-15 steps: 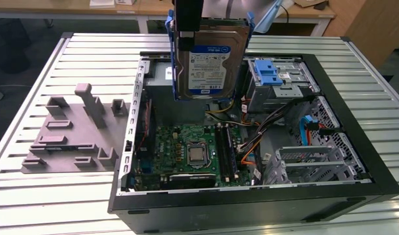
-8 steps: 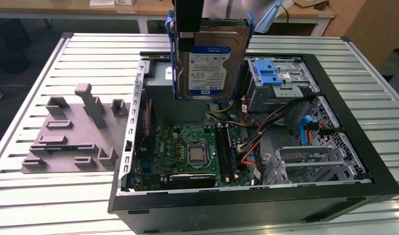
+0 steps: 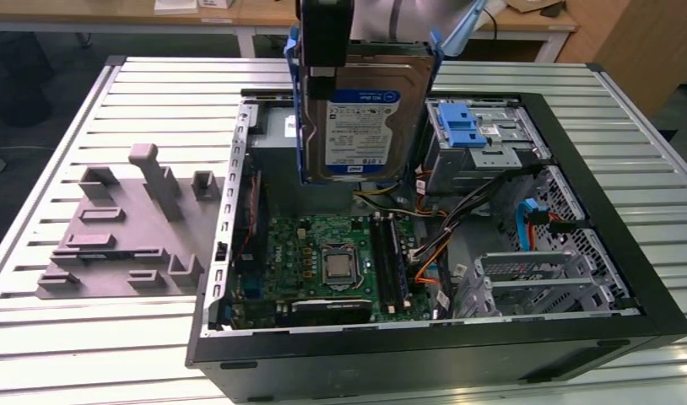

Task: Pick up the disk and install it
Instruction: 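Insert the disk into the insertion slot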

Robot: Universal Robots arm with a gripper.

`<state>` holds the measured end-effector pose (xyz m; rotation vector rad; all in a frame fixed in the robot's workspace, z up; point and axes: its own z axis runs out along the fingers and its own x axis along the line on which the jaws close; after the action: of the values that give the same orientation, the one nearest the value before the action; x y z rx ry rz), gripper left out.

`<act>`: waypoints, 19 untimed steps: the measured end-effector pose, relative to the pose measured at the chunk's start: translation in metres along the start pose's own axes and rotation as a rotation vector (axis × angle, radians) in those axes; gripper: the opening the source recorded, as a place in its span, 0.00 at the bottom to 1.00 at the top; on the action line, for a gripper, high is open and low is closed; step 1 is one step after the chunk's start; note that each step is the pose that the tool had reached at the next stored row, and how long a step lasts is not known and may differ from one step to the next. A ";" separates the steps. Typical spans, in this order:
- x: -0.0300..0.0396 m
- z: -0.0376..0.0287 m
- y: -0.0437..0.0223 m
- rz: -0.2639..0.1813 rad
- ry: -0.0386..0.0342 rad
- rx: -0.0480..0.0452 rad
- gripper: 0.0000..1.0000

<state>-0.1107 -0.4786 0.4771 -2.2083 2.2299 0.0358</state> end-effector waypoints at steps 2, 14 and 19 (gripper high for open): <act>0.0008 0.0000 -0.0031 0.000 0.0001 -0.0001 0.36; 0.0231 0.0007 -0.0130 0.000 0.0000 -0.0002 0.36; 0.0357 0.0013 -0.0145 0.000 0.0002 -0.0003 0.36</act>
<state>-0.0965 -0.5144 0.4749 -2.2085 2.2301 0.0359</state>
